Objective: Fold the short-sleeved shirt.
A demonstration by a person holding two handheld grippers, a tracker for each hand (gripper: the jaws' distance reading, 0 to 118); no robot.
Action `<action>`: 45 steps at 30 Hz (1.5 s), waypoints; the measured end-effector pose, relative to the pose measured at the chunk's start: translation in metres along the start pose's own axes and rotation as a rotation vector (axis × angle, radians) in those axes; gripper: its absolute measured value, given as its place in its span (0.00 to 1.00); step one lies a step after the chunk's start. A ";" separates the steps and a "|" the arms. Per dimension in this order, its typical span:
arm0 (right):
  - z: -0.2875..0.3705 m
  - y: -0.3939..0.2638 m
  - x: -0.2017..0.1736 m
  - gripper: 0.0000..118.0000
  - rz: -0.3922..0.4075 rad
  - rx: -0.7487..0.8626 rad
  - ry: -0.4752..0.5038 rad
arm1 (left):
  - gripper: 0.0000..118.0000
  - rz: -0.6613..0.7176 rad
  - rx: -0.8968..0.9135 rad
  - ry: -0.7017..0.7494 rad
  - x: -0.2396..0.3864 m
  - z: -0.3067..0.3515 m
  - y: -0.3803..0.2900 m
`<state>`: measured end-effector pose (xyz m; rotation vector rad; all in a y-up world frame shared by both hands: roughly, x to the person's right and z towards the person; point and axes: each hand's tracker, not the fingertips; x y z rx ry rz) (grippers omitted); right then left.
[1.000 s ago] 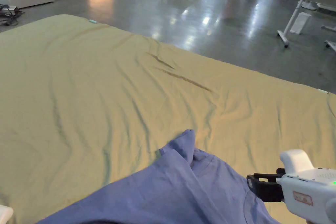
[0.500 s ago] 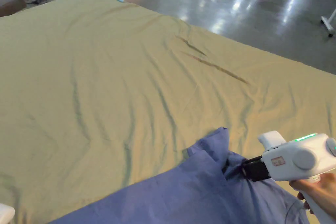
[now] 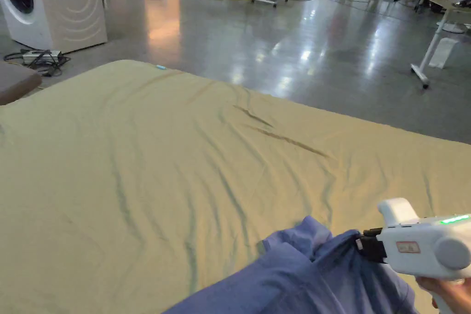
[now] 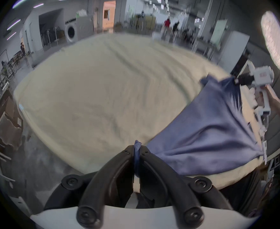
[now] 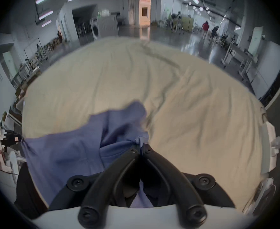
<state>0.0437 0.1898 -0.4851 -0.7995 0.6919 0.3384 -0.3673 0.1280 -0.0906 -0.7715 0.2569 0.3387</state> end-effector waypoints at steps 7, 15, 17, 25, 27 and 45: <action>0.188 0.007 0.005 0.00 0.103 0.212 -0.139 | 0.05 -0.042 0.379 -0.196 0.028 0.113 0.066; 0.398 -0.011 0.020 0.00 0.008 0.620 -0.324 | 0.05 -0.151 0.750 -0.255 0.052 0.211 0.127; 0.427 -0.019 0.026 0.00 -0.021 0.656 -0.342 | 0.05 -0.093 0.733 -0.305 0.054 0.217 0.145; 0.461 -0.019 0.034 0.00 -0.051 0.712 -0.432 | 0.05 -0.204 0.812 -0.369 0.099 0.229 0.198; 0.471 -0.023 0.031 0.00 -0.044 0.780 -0.448 | 0.05 -0.246 0.867 -0.380 0.106 0.235 0.203; 0.504 0.001 0.020 0.00 -0.103 0.801 -0.505 | 0.05 -0.174 0.844 -0.422 0.130 0.246 0.289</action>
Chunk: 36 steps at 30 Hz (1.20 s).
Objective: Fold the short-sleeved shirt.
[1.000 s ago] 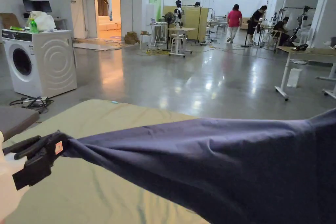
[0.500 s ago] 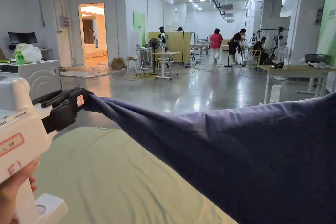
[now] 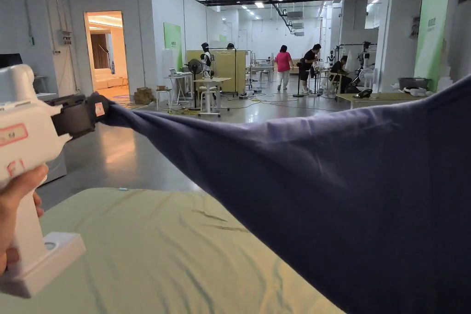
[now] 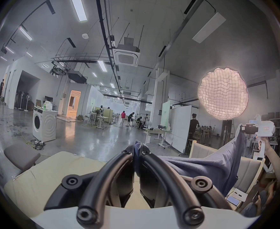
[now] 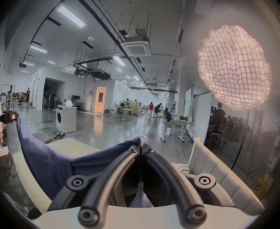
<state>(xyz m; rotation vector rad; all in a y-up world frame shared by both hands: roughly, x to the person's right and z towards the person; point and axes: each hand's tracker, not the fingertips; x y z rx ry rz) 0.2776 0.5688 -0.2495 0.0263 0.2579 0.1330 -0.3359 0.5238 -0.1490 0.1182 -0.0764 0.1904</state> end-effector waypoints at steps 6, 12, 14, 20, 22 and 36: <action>-0.071 0.022 0.030 0.00 -0.047 -0.017 -0.031 | 0.05 0.033 -0.051 0.032 -0.003 -0.046 0.009; -0.130 0.030 0.012 0.00 -0.056 -0.069 -0.096 | 0.05 0.126 -0.132 0.074 -0.016 -0.105 -0.002; -0.151 0.031 0.009 0.00 -0.031 -0.094 -0.115 | 0.05 0.128 -0.152 0.095 -0.020 -0.121 -0.006; -0.209 0.027 -0.012 0.00 -0.027 -0.117 -0.121 | 0.05 0.087 -0.203 0.206 -0.029 -0.165 -0.024; -0.229 0.023 -0.022 0.00 -0.001 -0.135 -0.140 | 0.05 0.088 -0.207 0.221 -0.034 -0.174 -0.028; -0.279 -0.044 -0.060 0.00 -0.039 -0.239 -0.064 | 0.05 0.128 -0.292 0.268 -0.071 -0.194 -0.118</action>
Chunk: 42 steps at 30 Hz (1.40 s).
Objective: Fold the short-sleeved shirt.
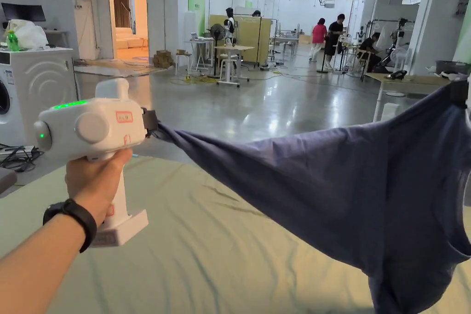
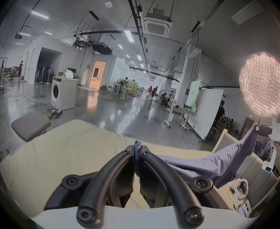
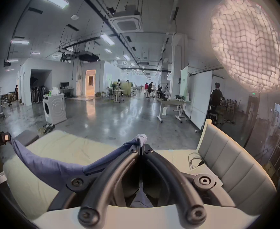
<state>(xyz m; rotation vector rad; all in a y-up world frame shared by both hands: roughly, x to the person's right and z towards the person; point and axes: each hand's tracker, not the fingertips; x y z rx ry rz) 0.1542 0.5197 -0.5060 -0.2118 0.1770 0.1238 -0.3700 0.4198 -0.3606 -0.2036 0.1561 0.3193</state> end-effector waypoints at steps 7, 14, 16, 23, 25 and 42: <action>-0.041 -0.146 0.001 0.00 -0.004 -0.274 0.028 | 0.05 -0.009 -0.328 0.027 -0.032 -0.044 -0.150; -0.034 -0.290 -0.008 0.00 -0.043 -0.427 0.087 | 0.05 0.194 -0.522 -0.027 -0.060 -0.051 -0.283; -0.015 -0.318 -0.009 0.00 -0.047 -0.427 0.115 | 0.05 0.132 -0.541 -0.043 -0.064 -0.044 -0.300; 0.102 -0.391 0.023 0.00 -0.171 -0.411 0.160 | 0.05 0.037 -0.583 -0.075 -0.080 0.044 -0.323; 0.141 -0.411 0.031 0.00 -0.197 -0.432 0.129 | 0.05 0.067 -0.573 -0.125 -0.088 0.074 -0.324; 0.264 -0.493 0.043 0.00 -0.191 -0.624 0.120 | 0.05 -0.077 -0.703 -0.159 -0.097 0.181 -0.374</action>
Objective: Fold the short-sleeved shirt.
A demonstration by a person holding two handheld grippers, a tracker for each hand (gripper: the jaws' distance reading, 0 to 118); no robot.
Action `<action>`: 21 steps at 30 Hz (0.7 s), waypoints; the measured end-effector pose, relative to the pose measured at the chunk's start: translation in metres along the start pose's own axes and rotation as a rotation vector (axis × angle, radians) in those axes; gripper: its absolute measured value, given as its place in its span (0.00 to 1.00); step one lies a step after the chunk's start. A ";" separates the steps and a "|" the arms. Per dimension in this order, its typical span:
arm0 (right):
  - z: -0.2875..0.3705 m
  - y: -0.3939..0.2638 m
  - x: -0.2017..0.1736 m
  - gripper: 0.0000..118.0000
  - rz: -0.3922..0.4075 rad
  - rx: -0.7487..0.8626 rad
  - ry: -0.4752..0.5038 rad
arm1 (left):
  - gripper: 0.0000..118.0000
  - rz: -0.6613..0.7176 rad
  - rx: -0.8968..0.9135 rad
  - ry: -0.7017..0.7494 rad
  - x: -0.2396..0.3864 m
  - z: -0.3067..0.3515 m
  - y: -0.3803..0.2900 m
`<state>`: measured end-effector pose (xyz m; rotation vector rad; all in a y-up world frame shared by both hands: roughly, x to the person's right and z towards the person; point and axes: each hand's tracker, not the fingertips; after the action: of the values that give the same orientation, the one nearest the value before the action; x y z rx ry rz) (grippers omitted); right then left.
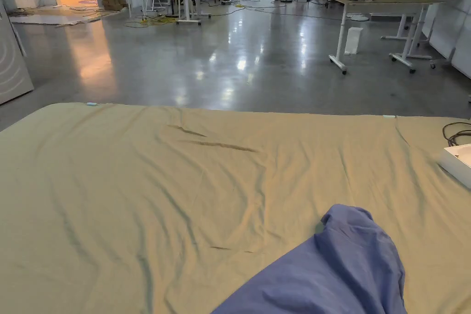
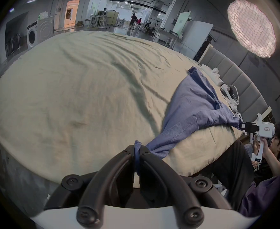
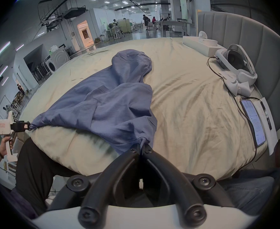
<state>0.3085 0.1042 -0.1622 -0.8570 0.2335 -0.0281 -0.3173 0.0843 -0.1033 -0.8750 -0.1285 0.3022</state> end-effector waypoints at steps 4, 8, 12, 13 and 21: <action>0.007 0.000 -0.003 0.00 0.011 0.007 0.006 | 0.05 0.031 0.007 -0.024 -0.001 0.005 -0.001; 0.017 -0.005 -0.002 0.00 -0.006 0.023 0.015 | 0.05 0.030 0.033 -0.026 -0.002 0.013 -0.001; 0.015 -0.016 -0.005 0.00 0.027 -0.014 0.005 | 0.05 0.038 0.018 -0.022 -0.004 0.009 -0.003; 0.014 -0.019 -0.005 0.00 0.036 -0.017 0.001 | 0.05 0.033 0.012 -0.020 -0.004 0.008 -0.004; 0.012 -0.026 -0.011 0.35 0.073 -0.014 -0.020 | 0.62 0.029 0.043 -0.014 -0.003 0.015 -0.008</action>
<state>0.3017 0.0970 -0.1328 -0.8618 0.2463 0.0501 -0.3222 0.0897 -0.0872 -0.8328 -0.1220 0.3375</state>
